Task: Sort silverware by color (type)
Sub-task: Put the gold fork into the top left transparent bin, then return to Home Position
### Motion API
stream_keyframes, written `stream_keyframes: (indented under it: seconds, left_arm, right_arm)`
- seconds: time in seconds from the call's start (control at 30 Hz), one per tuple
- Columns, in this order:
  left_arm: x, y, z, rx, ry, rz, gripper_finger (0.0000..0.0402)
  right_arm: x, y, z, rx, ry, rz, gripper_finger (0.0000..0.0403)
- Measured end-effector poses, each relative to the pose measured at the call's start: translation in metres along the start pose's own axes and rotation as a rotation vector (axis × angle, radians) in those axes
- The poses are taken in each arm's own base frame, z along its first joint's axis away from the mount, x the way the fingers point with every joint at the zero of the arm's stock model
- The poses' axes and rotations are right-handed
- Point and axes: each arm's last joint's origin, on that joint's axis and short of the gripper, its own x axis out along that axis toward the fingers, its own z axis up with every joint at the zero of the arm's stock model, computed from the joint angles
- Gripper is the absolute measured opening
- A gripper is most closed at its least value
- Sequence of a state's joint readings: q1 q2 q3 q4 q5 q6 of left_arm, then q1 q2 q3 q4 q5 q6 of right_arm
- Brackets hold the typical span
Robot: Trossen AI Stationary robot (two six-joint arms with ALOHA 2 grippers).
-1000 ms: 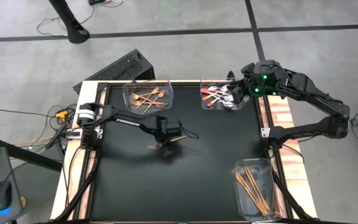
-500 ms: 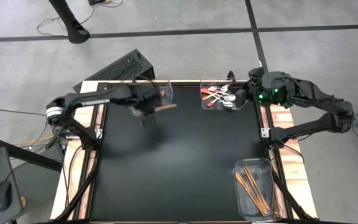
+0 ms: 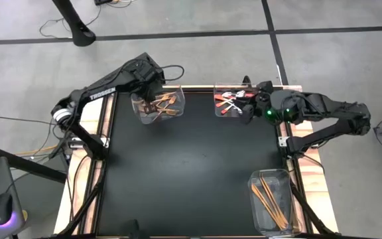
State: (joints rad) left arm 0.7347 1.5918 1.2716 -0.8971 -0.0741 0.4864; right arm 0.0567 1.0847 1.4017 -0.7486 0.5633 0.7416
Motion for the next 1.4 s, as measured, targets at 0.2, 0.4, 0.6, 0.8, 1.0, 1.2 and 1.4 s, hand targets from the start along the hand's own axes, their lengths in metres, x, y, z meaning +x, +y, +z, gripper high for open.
stream_keyframes:
  seconds: [0.2,0.4,0.6,0.8,1.0,1.2,1.4]
  left_arm:
    - [0.031,0.003,0.000,-0.062,0.109,-0.024,0.0034]
    - [0.044,0.007,0.003,0.015,0.127,0.028,0.0066]
    - [0.051,0.028,-0.001,0.125,0.132,0.108,0.0076]
    - [0.067,0.050,-0.016,0.089,0.155,0.067,0.0061]
    - [0.072,0.071,-0.027,0.094,0.239,0.191,0.0042]
    - [0.069,0.079,-0.030,0.072,0.244,0.218,0.0021]
    - [0.043,0.078,-0.016,0.002,0.119,0.171,0.0002]
  right_arm:
    - [-0.006,0.007,-0.006,0.029,-0.022,0.000,0.0126]
    - [-0.007,0.008,-0.007,0.076,-0.018,0.009,0.0126]
    - [-0.007,0.014,-0.012,0.122,-0.004,0.017,0.0126]
    - [-0.009,0.023,-0.021,0.141,-0.034,0.003,0.0126]
    - [-0.012,0.027,-0.025,0.156,-0.064,-0.011,0.0126]
    - [-0.011,0.027,-0.025,0.146,-0.066,-0.019,0.0126]
    - [-0.011,0.029,-0.023,0.082,-0.099,-0.021,0.0126]
